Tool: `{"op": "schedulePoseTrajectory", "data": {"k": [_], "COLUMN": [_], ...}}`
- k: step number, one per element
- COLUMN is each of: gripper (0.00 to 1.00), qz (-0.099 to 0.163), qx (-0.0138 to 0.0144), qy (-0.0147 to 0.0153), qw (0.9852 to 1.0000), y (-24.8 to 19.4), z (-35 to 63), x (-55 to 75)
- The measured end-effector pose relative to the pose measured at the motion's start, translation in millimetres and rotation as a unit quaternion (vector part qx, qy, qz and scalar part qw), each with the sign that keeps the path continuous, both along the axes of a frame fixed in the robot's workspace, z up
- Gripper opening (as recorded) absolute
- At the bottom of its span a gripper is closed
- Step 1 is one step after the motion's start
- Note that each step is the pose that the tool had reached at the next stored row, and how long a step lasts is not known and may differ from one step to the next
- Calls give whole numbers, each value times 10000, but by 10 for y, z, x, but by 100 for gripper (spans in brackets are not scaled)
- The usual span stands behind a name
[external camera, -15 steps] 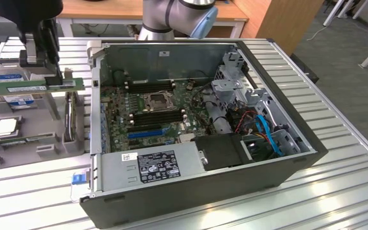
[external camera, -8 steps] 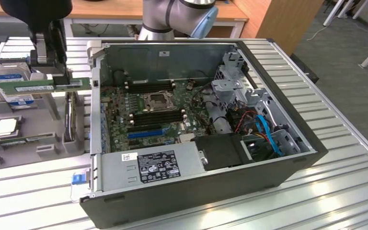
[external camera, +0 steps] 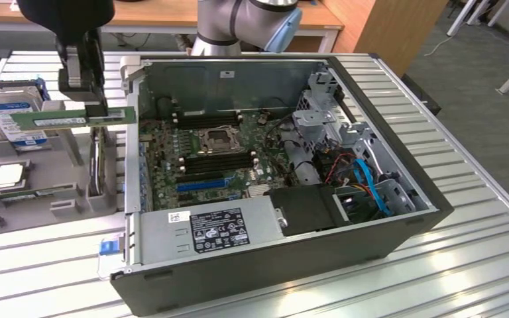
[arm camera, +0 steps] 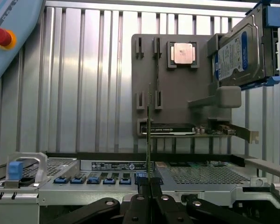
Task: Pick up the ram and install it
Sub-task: 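Pick up the ram and move it above insertion slot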
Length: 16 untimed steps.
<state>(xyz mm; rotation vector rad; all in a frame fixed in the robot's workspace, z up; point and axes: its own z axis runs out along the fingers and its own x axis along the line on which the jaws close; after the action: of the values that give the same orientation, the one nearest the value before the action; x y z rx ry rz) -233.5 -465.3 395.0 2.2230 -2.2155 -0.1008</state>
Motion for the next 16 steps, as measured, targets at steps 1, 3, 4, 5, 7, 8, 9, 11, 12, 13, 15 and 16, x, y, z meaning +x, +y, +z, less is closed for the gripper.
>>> {"op": "schedulePoseTrajectory", "data": {"k": [1,3,4,5,7,8,9,11,12,13,15,16], "gripper": [12,12,12,12,12,12,12,12,12,12,12,12], "qz": [0,0,0,0,0,0,0,1,1,1,1,1], "qx": [0,0,0,0,0,-1,-1,0,0,0,-1,0], "qy": [1,0,1,0,1,1,0,0,0,1,1,0], "qw": [10000,10000,10000,10000,10000,10000,10000,10000,10000,10000,10000,10000], "y": [0,0,0,0,0,0,0,0,0,0,0,0], "z": [0,0,1,0,1,1,1,1,0,1,1,0], "x": [16,52,70,87,125,143,164,201,219,238,275,293]}}
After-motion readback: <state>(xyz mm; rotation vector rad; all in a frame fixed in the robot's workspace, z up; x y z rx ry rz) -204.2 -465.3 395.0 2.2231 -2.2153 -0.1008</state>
